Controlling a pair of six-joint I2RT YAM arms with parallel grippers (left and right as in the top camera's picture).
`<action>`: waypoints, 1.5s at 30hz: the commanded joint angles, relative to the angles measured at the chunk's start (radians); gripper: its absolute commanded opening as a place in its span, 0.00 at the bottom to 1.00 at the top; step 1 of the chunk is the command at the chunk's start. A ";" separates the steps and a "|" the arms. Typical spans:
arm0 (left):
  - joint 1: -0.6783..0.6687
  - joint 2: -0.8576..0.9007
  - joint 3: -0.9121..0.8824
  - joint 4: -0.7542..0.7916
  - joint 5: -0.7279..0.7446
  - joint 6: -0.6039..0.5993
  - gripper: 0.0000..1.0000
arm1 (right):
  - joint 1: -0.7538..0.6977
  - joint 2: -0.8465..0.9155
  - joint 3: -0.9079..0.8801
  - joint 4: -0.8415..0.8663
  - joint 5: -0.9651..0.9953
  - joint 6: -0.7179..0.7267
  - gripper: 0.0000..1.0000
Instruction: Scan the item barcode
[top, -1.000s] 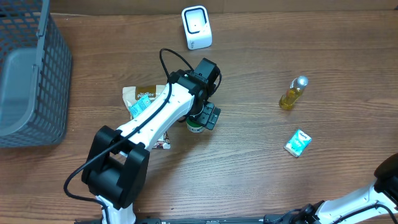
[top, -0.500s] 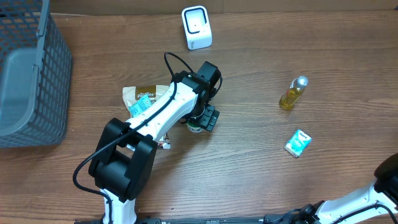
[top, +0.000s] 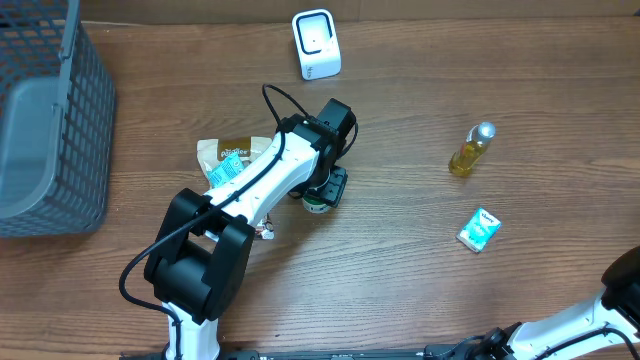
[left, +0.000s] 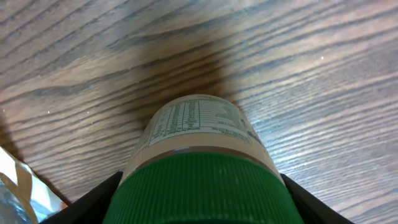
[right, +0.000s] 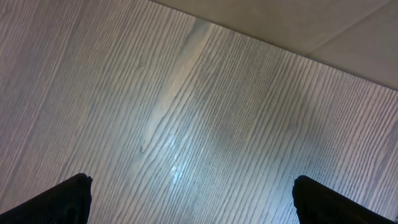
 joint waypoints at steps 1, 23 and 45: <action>-0.008 0.021 -0.003 -0.016 -0.022 -0.147 0.57 | 0.000 -0.014 0.010 0.003 0.007 0.000 1.00; -0.034 0.022 -0.005 0.015 -0.089 -0.184 0.73 | 0.000 -0.014 0.010 0.003 0.007 0.000 1.00; -0.037 0.024 -0.047 0.083 -0.089 -0.177 0.82 | 0.000 -0.014 0.010 0.003 0.007 0.000 1.00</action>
